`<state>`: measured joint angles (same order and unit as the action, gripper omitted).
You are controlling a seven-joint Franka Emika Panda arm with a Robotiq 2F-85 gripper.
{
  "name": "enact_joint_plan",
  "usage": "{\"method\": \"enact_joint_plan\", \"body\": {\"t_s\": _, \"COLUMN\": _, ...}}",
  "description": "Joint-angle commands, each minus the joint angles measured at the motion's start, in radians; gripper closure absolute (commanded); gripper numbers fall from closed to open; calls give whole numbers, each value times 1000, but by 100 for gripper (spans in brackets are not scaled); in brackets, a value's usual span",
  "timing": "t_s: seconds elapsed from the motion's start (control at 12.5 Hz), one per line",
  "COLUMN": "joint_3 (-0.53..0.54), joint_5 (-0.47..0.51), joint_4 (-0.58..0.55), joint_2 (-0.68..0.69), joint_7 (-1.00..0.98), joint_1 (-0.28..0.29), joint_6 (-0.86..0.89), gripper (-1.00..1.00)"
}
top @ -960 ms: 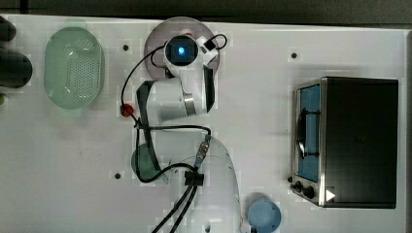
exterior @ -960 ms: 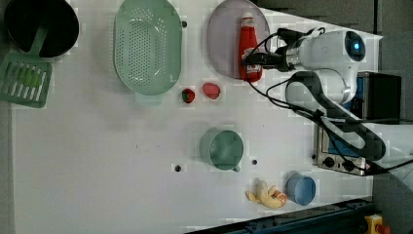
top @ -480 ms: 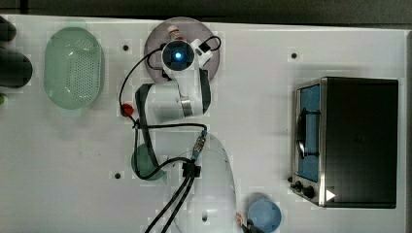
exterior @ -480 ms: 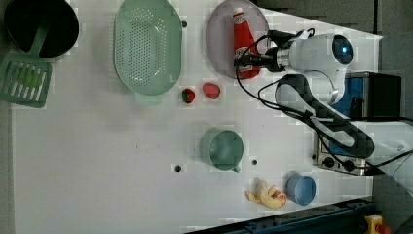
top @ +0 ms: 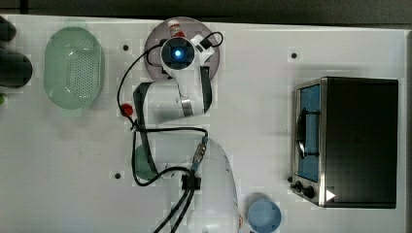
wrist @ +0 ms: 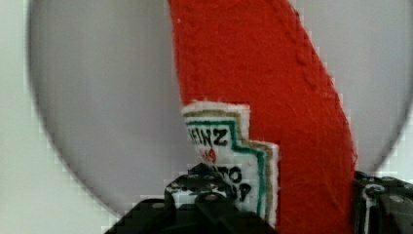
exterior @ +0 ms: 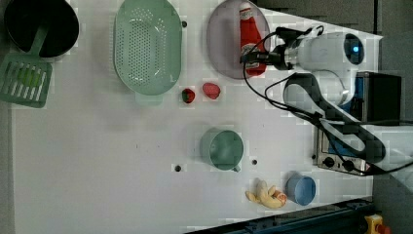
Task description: Pick ketchup from plate and place it on table.
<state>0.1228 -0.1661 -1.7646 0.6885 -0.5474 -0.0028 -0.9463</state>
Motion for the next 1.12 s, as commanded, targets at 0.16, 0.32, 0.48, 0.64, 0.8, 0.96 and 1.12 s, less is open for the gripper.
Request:
{"method": "enact_joint_plan", "body": {"t_s": 0.16, "joint_3": -5, "joint_5": 3, "joint_4": 24, "joint_2": -257, "joint_7": 25, "joint_1": -27, "joint_6": 180, "gripper": -21}}
{"method": "enact_joint_plan", "body": {"t_s": 0.32, "joint_3": -16, "joint_5": 7, "joint_4": 17, "joint_2": -355, "joint_7": 27, "joint_1": -46, "joint_6": 322, "gripper": -21}}
{"method": "enact_joint_plan", "body": {"t_s": 0.48, "joint_3": -27, "joint_5": 57, "joint_4": -11, "joint_2": -444, "joint_7": 31, "joint_1": -70, "joint_6": 446, "gripper": -21}}
{"method": "enact_joint_plan", "body": {"t_s": 0.64, "joint_3": -45, "joint_5": 131, "joint_4": -59, "joint_2": -524, "joint_7": 31, "joint_1": -94, "joint_6": 544, "gripper": -21}}
{"method": "enact_joint_plan", "body": {"t_s": 0.8, "joint_3": -72, "joint_5": 167, "joint_4": -130, "joint_2": -587, "joint_7": 31, "joint_1": -110, "joint_6": 602, "gripper": -21}}
{"method": "enact_joint_plan", "body": {"t_s": 0.96, "joint_3": -95, "joint_5": 167, "joint_4": -223, "joint_2": -639, "joint_7": 31, "joint_1": -118, "joint_6": 596, "gripper": -21}}
{"method": "enact_joint_plan", "body": {"t_s": 1.12, "joint_3": -107, "joint_5": 167, "joint_4": -323, "joint_2": -688, "joint_7": 45, "joint_1": -119, "joint_6": 543, "gripper": -21}}
